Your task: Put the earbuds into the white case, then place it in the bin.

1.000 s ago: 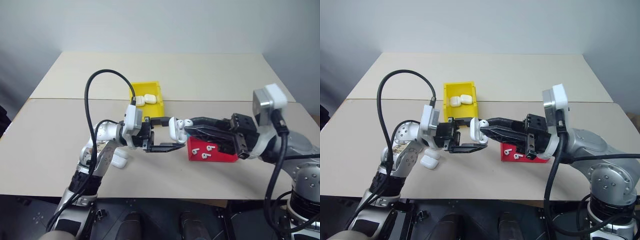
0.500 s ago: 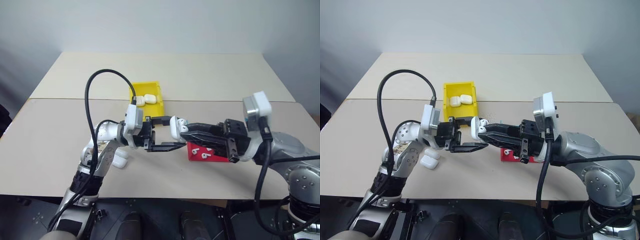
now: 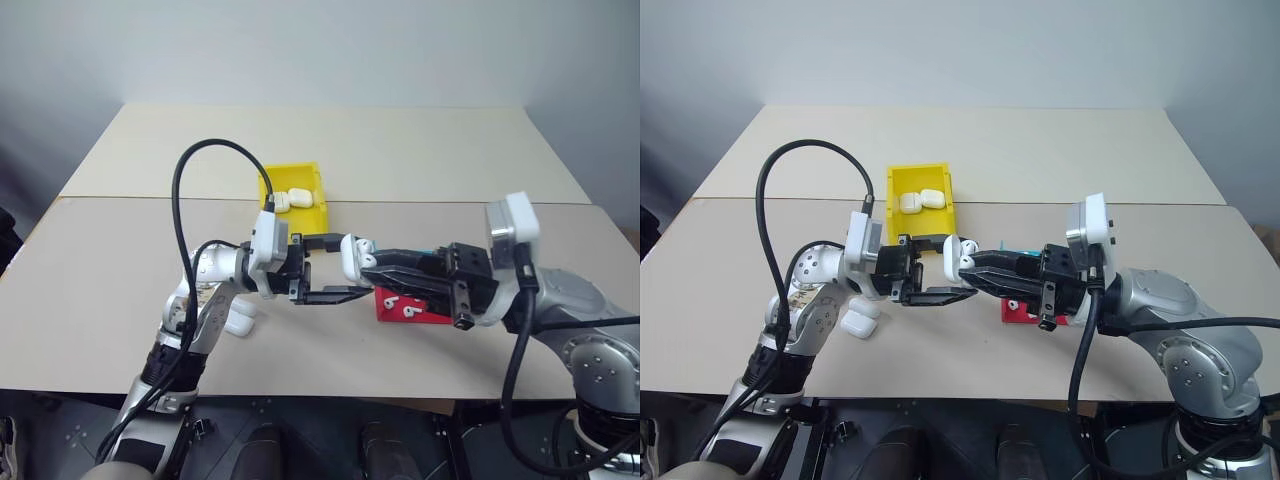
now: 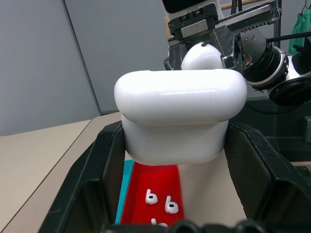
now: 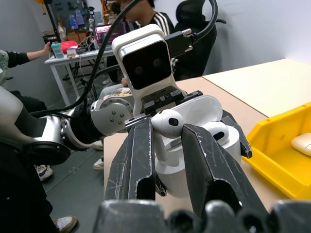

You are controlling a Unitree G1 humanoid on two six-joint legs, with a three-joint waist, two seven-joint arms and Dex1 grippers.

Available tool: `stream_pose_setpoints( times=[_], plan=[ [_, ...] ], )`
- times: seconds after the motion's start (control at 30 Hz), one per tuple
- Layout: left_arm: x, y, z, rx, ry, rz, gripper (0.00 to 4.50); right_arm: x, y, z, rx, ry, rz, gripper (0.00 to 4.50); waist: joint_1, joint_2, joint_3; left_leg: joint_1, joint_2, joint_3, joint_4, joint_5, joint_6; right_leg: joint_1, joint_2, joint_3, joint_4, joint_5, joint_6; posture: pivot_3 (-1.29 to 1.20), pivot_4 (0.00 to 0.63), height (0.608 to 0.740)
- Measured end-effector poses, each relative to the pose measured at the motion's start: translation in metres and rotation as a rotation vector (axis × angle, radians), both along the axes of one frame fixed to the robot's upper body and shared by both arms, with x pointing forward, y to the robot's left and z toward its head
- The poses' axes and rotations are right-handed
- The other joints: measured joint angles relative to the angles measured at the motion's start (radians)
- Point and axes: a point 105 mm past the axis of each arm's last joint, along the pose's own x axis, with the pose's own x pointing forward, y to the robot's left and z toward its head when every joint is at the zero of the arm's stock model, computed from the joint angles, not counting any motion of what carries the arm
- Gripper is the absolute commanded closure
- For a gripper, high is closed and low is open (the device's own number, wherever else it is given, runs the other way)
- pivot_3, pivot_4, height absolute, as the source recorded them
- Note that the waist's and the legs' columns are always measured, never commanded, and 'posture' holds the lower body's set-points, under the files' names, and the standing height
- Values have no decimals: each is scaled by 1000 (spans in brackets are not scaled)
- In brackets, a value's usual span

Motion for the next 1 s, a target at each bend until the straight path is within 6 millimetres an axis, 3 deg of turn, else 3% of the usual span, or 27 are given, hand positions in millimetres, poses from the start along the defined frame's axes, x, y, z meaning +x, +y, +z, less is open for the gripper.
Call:
stream_pose_setpoints(
  times=[0.53,0.77,1.0],
  plan=[
    [-1,-1,-1,8,1,-10,1725,-2,0,-3,-20,-44,1,3869,0,0,0,0,0,0,0,0,0,0,0,0,0,0,0,0,150,740],
    [1,0,-2,3,7,2,1725,-6,1,-4,-28,-46,27,1655,0,0,0,0,0,0,0,0,0,0,0,0,0,0,0,0,150,740],
    [2,0,-3,3,15,5,1725,-6,0,-6,-42,-46,18,1655,0,0,0,0,0,0,0,0,0,0,0,0,0,0,0,0,150,740]
  ],
)
